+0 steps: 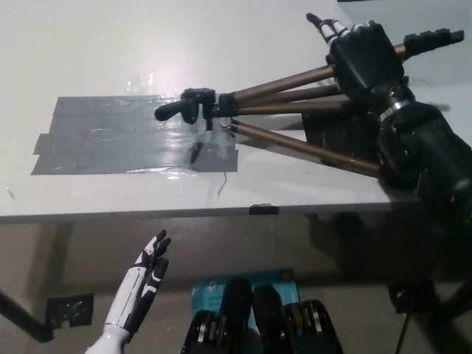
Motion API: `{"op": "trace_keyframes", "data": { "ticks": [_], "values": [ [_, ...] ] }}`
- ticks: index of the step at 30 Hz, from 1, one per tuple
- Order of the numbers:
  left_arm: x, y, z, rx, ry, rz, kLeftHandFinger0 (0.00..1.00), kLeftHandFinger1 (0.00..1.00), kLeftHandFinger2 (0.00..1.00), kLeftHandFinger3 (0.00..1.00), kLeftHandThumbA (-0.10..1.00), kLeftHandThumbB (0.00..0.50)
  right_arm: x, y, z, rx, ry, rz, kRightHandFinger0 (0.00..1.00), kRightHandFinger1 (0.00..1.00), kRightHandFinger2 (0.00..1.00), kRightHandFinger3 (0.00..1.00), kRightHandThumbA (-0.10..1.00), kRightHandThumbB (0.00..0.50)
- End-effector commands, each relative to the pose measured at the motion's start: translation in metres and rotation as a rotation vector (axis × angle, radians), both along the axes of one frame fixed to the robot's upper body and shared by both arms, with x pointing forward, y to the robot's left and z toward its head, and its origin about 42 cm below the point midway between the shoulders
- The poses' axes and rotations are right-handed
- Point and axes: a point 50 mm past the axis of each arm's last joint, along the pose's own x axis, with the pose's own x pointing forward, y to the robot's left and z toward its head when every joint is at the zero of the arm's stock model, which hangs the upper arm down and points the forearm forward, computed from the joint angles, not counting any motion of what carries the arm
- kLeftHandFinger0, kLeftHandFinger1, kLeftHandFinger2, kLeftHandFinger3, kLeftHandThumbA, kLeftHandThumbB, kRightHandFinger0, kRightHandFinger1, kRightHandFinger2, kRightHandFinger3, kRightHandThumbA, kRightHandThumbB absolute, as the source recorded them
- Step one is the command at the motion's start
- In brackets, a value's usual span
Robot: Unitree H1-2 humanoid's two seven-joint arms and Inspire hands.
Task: A tripod is kept on the middle of the desk infront of the robot and the robot grabs one of its legs to pick it up and hands it to a person
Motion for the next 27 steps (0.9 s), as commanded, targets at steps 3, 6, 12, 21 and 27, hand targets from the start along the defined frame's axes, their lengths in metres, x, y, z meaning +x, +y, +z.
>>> {"op": "trace_keyframes", "data": {
  "ticks": [3,6,12,21,27],
  "values": [
    [-0.004,0.007,0.017,0.010,-0.038,-0.019,1.00,1.00,1.00,1.00,1.00,0.143,-0.008,0.053,0.144,0.189,-0.516,0.301,0.00,0.22,0.77,0.82,-0.10,0.266],
    [-0.003,0.006,0.019,0.005,-0.033,-0.019,1.00,1.00,1.00,1.00,1.00,0.159,-0.006,0.057,0.143,0.193,-0.491,0.300,0.00,0.23,0.79,0.83,-0.10,0.242],
    [0.002,0.003,0.022,0.009,-0.043,-0.014,1.00,1.00,1.00,1.00,1.00,0.140,0.000,0.065,0.139,0.147,-0.473,0.250,0.00,0.27,0.84,0.94,-0.10,0.209],
    [0.001,0.005,0.023,0.029,-0.052,-0.027,1.00,1.00,1.00,1.00,1.00,0.113,0.011,0.073,0.132,0.145,-0.434,0.209,0.00,0.25,0.81,0.94,-0.10,0.215],
    [0.002,0.005,0.021,0.043,-0.041,-0.027,1.00,1.00,1.00,1.00,1.00,0.112,0.011,0.075,0.134,0.175,-0.447,0.242,0.00,0.27,0.82,0.89,-0.10,0.197]
  ]
}}
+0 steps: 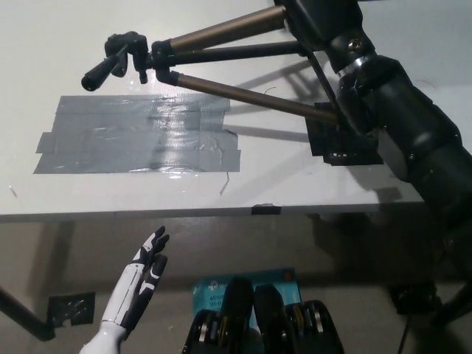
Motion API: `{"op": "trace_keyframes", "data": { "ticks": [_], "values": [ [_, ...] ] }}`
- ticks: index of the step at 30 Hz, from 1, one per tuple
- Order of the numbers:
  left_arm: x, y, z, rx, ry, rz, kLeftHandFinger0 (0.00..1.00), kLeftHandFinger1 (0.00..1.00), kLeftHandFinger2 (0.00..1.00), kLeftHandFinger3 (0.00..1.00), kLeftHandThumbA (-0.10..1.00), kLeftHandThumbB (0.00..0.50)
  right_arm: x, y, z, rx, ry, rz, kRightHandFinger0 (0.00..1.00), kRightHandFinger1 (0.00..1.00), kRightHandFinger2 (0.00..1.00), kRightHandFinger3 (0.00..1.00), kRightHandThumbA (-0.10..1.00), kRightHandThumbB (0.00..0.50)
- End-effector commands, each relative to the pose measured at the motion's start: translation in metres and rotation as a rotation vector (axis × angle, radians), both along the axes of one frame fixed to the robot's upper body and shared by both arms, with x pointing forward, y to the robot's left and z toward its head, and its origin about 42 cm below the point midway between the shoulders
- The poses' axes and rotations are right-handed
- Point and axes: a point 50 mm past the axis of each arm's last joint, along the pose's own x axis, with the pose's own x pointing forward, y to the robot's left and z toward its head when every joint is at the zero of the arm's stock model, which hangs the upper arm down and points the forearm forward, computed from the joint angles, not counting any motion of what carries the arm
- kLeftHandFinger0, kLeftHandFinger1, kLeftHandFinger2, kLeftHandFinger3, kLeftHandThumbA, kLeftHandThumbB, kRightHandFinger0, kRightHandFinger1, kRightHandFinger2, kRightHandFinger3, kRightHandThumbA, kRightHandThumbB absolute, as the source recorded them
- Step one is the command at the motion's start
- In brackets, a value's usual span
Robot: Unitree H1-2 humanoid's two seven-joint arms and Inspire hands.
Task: A tripod is kept on the middle of the desk infront of the robot and the robot grabs one of its legs to pick it up and hands it to a person
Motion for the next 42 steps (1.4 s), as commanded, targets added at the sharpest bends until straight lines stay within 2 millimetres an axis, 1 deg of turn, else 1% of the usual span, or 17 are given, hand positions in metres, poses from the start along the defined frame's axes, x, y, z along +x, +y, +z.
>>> {"op": "trace_keyframes", "data": {
  "ticks": [1,2,6,8,13,17,18,19,20,21,22,23,24,29,34,40,42],
  "values": [
    [0.003,0.002,0.010,0.020,-0.029,-0.014,1.00,1.00,1.00,1.00,1.00,0.118,-0.001,0.016,0.071,0.104,-0.194,0.093,0.00,0.29,0.84,0.90,-0.10,0.186],
    [0.002,0.002,0.010,0.010,-0.025,-0.012,1.00,1.00,1.00,1.00,1.00,0.116,-0.001,0.017,0.071,0.109,-0.190,0.094,0.00,0.31,0.84,0.92,-0.10,0.176],
    [-0.005,0.002,0.007,0.029,-0.012,-0.020,1.00,1.00,1.00,1.00,1.00,0.108,-0.002,0.017,0.063,0.109,-0.188,0.091,0.00,0.30,0.81,0.91,-0.10,0.205],
    [-0.005,0.002,0.007,0.035,-0.013,-0.021,1.00,1.00,1.00,1.00,1.00,0.105,-0.002,0.016,0.062,0.105,-0.191,0.087,0.00,0.32,0.82,0.95,-0.10,0.198],
    [-0.007,0.004,0.005,0.017,-0.001,-0.012,1.00,1.00,1.00,1.00,1.00,0.127,-0.003,0.019,0.057,0.099,-0.218,0.078,0.00,0.31,0.81,0.96,-0.10,0.214],
    [-0.007,0.003,0.005,0.018,-0.005,-0.013,1.00,1.00,1.00,1.00,1.00,0.117,-0.003,0.016,0.055,0.099,-0.213,0.073,0.00,0.32,0.83,0.99,-0.10,0.209],
    [-0.007,0.003,0.005,0.013,-0.006,-0.013,1.00,1.00,1.00,1.00,1.00,0.116,-0.002,0.015,0.053,0.100,-0.188,0.063,0.00,0.36,0.86,0.99,-0.10,0.177],
    [-0.007,0.003,0.005,0.011,-0.006,-0.014,1.00,1.00,1.00,1.00,1.00,0.121,-0.001,0.014,0.053,0.103,-0.157,0.053,0.04,0.44,0.92,1.00,-0.01,0.183],
    [-0.007,0.003,0.004,0.011,-0.003,-0.013,1.00,1.00,1.00,1.00,1.00,0.130,-0.001,0.013,0.051,0.107,-0.108,0.038,0.19,0.61,1.00,1.00,0.21,0.296],
    [-0.008,0.003,0.004,0.012,0.001,-0.012,1.00,1.00,1.00,1.00,1.00,0.132,-0.001,0.013,0.050,0.104,-0.083,0.032,0.27,0.58,0.87,1.00,0.33,0.313],
    [-0.007,0.004,0.005,0.015,0.001,-0.006,1.00,1.00,1.00,1.00,1.00,0.133,-0.002,0.014,0.055,0.070,0.119,0.021,1.00,1.00,1.00,1.00,0.54,0.412],
    [-0.009,0.005,0.005,0.016,0.004,-0.003,1.00,1.00,1.00,1.00,1.00,0.125,-0.005,0.015,0.056,0.058,0.200,0.028,1.00,1.00,1.00,1.00,0.59,0.473],
    [-0.010,0.006,0.005,0.018,0.004,-0.001,1.00,1.00,1.00,1.00,1.00,0.114,-0.010,0.017,0.056,0.055,0.253,0.053,1.00,1.00,1.00,1.00,0.58,0.499],
    [-0.010,0.004,0.003,0.015,0.007,-0.010,1.00,1.00,1.00,1.00,1.00,0.106,-0.030,0.022,0.058,0.044,0.428,0.140,1.00,1.00,1.00,1.00,0.59,0.500],
    [-0.007,0.006,0.004,0.008,0.005,-0.008,1.00,1.00,1.00,1.00,1.00,0.112,-0.050,0.025,0.066,0.025,0.572,0.170,1.00,1.00,1.00,1.00,0.68,0.500],
    [-0.006,0.006,0.006,-0.012,0.005,-0.016,1.00,1.00,1.00,1.00,1.00,0.102,-0.078,0.009,0.082,0.110,0.602,0.276,1.00,1.00,1.00,1.00,0.75,0.500],
    [-0.007,0.006,0.006,0.008,-0.002,-0.016,1.00,1.00,1.00,1.00,1.00,0.091,-0.087,0.005,0.087,0.118,0.624,0.295,1.00,1.00,1.00,1.00,0.74,0.500]
  ]
}}
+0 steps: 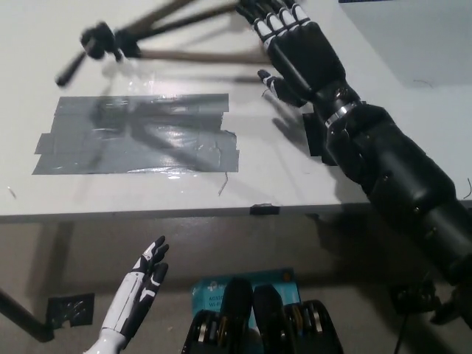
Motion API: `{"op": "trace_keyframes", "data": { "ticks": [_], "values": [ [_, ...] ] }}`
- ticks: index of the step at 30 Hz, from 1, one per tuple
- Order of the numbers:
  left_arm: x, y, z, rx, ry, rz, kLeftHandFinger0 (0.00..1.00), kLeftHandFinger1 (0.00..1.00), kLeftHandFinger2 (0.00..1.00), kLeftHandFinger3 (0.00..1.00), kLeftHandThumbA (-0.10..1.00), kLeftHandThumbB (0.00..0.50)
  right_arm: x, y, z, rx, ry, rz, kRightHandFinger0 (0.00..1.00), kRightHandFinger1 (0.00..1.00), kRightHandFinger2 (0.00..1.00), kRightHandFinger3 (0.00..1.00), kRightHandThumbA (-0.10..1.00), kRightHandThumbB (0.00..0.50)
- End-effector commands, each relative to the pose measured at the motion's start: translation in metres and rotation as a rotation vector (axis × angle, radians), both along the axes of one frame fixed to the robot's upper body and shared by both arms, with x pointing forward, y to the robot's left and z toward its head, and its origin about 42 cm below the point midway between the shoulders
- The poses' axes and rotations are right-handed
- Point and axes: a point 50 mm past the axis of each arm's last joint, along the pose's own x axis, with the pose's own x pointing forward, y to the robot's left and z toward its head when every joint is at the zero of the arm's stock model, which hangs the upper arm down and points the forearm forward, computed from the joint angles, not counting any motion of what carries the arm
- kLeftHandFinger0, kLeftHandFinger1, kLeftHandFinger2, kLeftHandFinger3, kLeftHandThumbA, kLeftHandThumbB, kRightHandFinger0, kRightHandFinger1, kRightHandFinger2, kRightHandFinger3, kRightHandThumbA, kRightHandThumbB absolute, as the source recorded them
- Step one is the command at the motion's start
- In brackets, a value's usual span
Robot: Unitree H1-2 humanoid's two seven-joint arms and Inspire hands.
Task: A tripod is kept on the middle of the desk infront of the robot and the robot grabs one of its legs to pick it up and hands it to a person
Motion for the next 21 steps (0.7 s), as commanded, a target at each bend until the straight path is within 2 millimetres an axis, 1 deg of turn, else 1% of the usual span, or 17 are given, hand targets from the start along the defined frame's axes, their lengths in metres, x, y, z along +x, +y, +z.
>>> {"op": "trace_keyframes", "data": {
  "ticks": [1,4,5,6,7,8,10,11,12,13,14,15,16,18,19,20,21],
  "values": [
    [0.000,0.005,0.013,0.006,-0.057,-0.024,1.00,1.00,1.00,1.00,1.00,0.086,-0.054,-0.013,0.138,0.101,0.326,0.227,1.00,1.00,1.00,1.00,0.74,0.500],
    [0.000,0.006,0.013,0.000,-0.053,-0.023,1.00,1.00,1.00,1.00,1.00,0.109,-0.072,-0.024,0.148,0.095,0.316,0.269,1.00,1.00,1.00,1.00,0.81,0.500],
    [0.000,0.006,0.013,0.000,-0.054,-0.023,1.00,1.00,1.00,1.00,1.00,0.099,-0.075,-0.027,0.150,0.101,0.311,0.278,1.00,1.00,1.00,1.00,0.82,0.500],
    [0.002,0.005,0.014,-0.001,-0.065,-0.024,1.00,1.00,1.00,1.00,1.00,0.080,-0.082,-0.032,0.156,0.115,0.285,0.292,1.00,1.00,1.00,1.00,0.84,0.500],
    [0.002,0.004,0.015,0.004,-0.069,-0.022,1.00,1.00,1.00,1.00,1.00,0.073,-0.094,-0.041,0.161,0.142,0.230,0.317,1.00,1.00,1.00,1.00,0.84,0.500],
    [0.004,0.004,0.016,0.006,-0.073,-0.022,1.00,1.00,1.00,1.00,1.00,0.072,-0.096,-0.043,0.163,0.148,0.214,0.324,1.00,1.00,1.00,1.00,0.85,0.500],
    [0.006,0.003,0.017,-0.004,-0.069,-0.016,1.00,1.00,1.00,1.00,1.00,0.078,-0.121,-0.062,0.169,0.195,0.149,0.350,1.00,1.00,1.00,1.00,0.93,0.495],
    [0.005,0.002,0.015,-0.006,-0.067,-0.017,1.00,1.00,1.00,1.00,1.00,0.085,-0.137,-0.073,0.169,0.237,0.145,0.364,1.00,1.00,1.00,1.00,0.96,0.480],
    [0.005,0.001,0.015,-0.003,-0.067,-0.015,1.00,1.00,1.00,1.00,1.00,0.081,-0.150,-0.081,0.167,0.261,0.122,0.371,1.00,1.00,1.00,1.00,0.99,0.452],
    [0.005,0.001,0.015,0.000,-0.068,-0.014,1.00,1.00,1.00,1.00,1.00,0.080,-0.156,-0.085,0.166,0.268,0.106,0.373,1.00,1.00,1.00,1.00,1.00,0.448],
    [0.006,0.002,0.016,0.003,-0.070,-0.016,1.00,1.00,1.00,1.00,1.00,0.079,-0.166,-0.091,0.164,0.281,0.079,0.376,1.00,1.00,1.00,1.00,1.00,0.421],
    [0.008,0.001,0.017,0.004,-0.073,-0.020,1.00,1.00,1.00,1.00,1.00,0.076,-0.182,-0.101,0.158,0.313,0.057,0.373,1.00,1.00,1.00,1.00,1.00,0.380],
    [0.006,0.001,0.016,0.002,-0.072,-0.022,1.00,1.00,1.00,1.00,1.00,0.075,-0.194,-0.107,0.152,0.336,0.047,0.363,1.00,1.00,1.00,1.00,1.00,0.354],
    [0.003,0.000,0.013,-0.008,-0.067,-0.018,1.00,1.00,1.00,1.00,1.00,0.077,-0.221,-0.120,0.131,0.427,0.038,0.340,1.00,1.00,1.00,1.00,1.00,0.292],
    [0.003,0.000,0.011,-0.009,-0.064,-0.015,1.00,1.00,1.00,1.00,1.00,0.080,-0.238,-0.126,0.116,0.501,0.055,0.338,1.00,1.00,1.00,1.00,1.00,0.274],
    [0.003,0.001,0.011,-0.009,-0.064,-0.011,1.00,1.00,1.00,1.00,1.00,0.075,-0.240,-0.126,0.114,0.515,0.062,0.339,1.00,1.00,1.00,1.00,1.00,0.295],
    [0.004,0.003,0.011,-0.009,-0.063,-0.006,1.00,1.00,1.00,1.00,1.00,0.080,-0.251,-0.127,0.097,0.569,0.057,0.325,1.00,1.00,1.00,1.00,0.95,0.256]
  ]
}}
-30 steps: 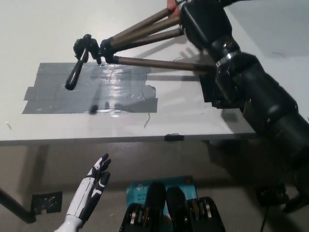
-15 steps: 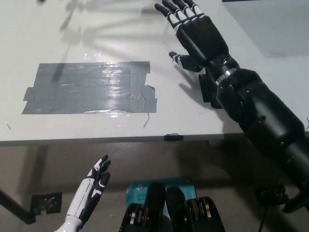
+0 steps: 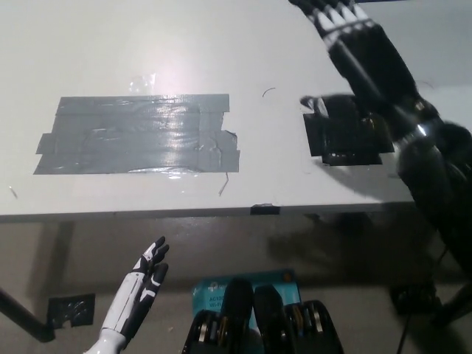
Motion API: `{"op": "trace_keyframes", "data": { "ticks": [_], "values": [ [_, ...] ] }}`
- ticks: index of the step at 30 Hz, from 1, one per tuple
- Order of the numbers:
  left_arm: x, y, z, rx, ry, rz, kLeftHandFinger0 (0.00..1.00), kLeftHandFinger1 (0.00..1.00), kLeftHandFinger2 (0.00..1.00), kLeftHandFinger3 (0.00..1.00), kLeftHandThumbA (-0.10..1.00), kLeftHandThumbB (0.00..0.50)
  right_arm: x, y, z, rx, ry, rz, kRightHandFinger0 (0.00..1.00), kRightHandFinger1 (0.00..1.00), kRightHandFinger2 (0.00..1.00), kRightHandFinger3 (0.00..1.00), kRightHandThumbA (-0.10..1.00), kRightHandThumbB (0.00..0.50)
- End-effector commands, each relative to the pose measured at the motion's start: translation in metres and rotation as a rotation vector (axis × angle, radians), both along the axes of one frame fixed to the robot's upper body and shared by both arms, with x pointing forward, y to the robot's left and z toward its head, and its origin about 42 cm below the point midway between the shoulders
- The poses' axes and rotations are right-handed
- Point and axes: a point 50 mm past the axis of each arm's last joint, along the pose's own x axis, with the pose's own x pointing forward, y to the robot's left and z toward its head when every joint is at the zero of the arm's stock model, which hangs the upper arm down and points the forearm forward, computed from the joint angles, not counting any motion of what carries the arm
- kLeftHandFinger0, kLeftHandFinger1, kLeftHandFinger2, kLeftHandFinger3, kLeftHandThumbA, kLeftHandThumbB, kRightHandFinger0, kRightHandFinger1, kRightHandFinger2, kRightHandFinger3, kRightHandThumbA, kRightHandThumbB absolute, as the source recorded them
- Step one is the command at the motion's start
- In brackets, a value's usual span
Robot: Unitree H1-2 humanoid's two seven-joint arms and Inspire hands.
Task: A tripod is kept on the middle of the desk infront of the robot and the robot grabs one of its legs to pick it up and hands it to a person
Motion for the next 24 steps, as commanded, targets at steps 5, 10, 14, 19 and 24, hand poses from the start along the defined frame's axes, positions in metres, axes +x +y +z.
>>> {"op": "trace_keyframes", "data": {
  "ticks": [5,10,14,19,24],
  "values": [
    [0.001,0.005,0.007,-0.021,-0.068,-0.002,1.00,1.00,1.00,1.00,1.00,0.080,-0.187,-0.063,0.001,0.606,0.025,0.178,1.00,1.00,1.00,1.00,0.74,0.220],
    [-0.002,0.004,0.005,-0.025,-0.062,0.005,1.00,1.00,1.00,1.00,1.00,0.075,-0.185,-0.057,-0.077,0.827,0.034,0.080,1.00,1.00,1.00,1.00,0.68,0.085],
    [-0.008,0.006,0.003,-0.036,-0.065,0.015,1.00,1.00,1.00,1.00,1.00,0.088,-0.175,-0.034,-0.144,1.011,0.231,0.005,1.00,1.00,1.00,1.00,0.70,0.032],
    [-0.009,0.005,0.003,-0.037,-0.066,0.017,1.00,1.00,1.00,1.00,1.00,0.091,-0.159,-0.023,-0.193,1.082,0.401,-0.093,1.00,1.00,1.00,1.00,0.67,0.000],
    [-0.003,0.008,0.008,-0.033,-0.084,0.024,1.00,1.00,1.00,1.00,1.00,0.086,-0.149,-0.021,-0.215,1.077,0.484,-0.141,1.00,1.00,1.00,1.00,0.69,0.002]
  ]
}}
